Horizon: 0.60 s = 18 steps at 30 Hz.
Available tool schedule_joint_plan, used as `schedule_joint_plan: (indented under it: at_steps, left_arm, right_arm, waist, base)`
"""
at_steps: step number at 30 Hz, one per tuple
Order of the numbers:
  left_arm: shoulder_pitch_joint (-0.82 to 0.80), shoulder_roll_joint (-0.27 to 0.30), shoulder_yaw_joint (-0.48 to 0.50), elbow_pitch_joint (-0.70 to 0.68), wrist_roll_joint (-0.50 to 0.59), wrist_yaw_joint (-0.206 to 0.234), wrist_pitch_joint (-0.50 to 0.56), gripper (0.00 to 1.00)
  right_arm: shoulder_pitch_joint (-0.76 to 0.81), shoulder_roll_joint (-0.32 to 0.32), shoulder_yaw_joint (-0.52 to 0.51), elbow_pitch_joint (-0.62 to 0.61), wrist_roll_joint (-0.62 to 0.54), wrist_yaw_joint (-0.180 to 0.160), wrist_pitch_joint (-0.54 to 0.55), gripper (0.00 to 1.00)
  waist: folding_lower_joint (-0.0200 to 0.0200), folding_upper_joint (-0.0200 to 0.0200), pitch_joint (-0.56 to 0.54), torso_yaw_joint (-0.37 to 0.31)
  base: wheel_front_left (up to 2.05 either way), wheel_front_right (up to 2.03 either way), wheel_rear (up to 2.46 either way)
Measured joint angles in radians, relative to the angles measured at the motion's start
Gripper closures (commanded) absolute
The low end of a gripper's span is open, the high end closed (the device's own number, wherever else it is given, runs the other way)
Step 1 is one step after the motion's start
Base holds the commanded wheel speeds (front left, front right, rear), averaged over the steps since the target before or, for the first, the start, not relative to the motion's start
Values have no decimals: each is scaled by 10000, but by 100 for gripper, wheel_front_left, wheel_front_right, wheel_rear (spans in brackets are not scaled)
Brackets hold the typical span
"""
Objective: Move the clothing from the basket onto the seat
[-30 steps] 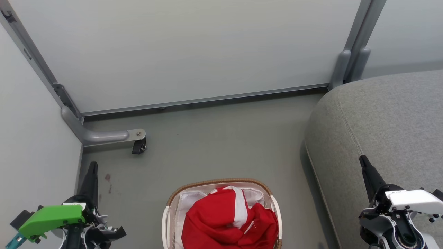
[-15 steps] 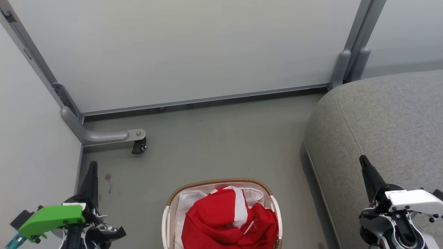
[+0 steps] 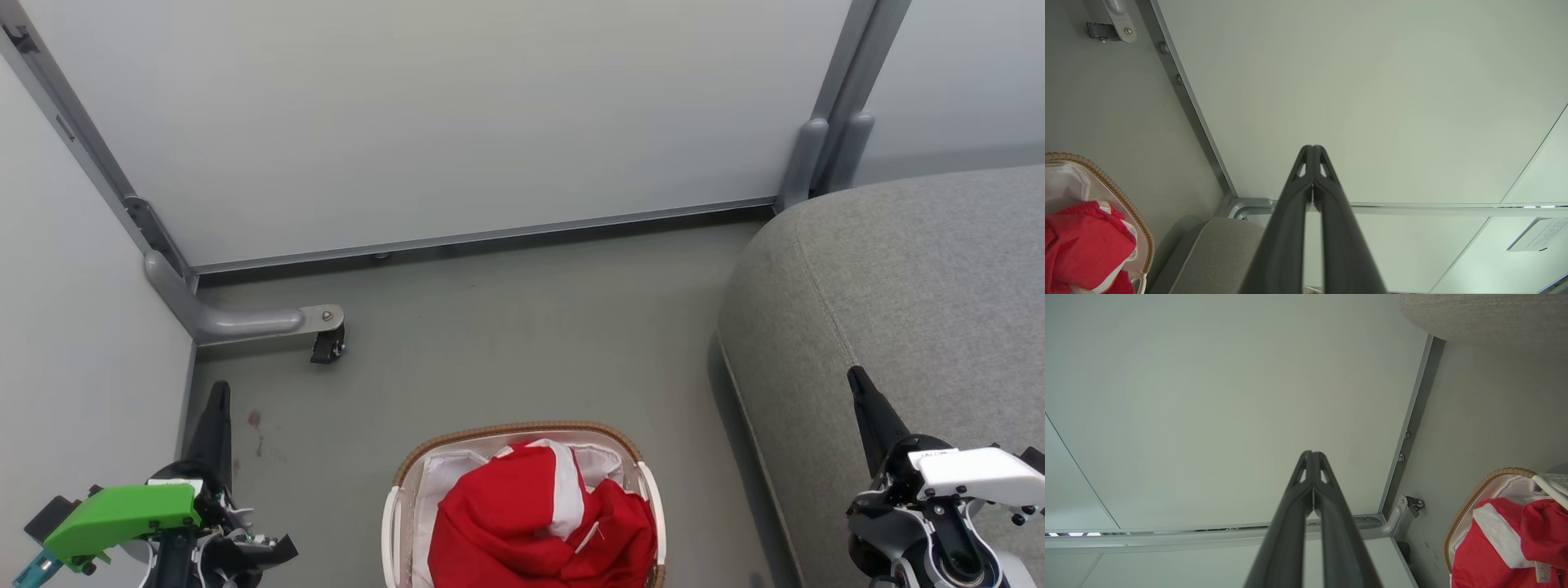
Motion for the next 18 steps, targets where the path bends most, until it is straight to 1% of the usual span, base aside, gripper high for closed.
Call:
schedule_joint_plan:
  at_steps: [18]
  left_arm:
    - [0, 0, 0, 0, 0, 0, 0, 100]
  right_arm:
    - [0, 0, 0, 0, 0, 0, 0, 100]
  waist:
    - [0, 0, 0, 0]
  base:
    - [0, 0, 0]
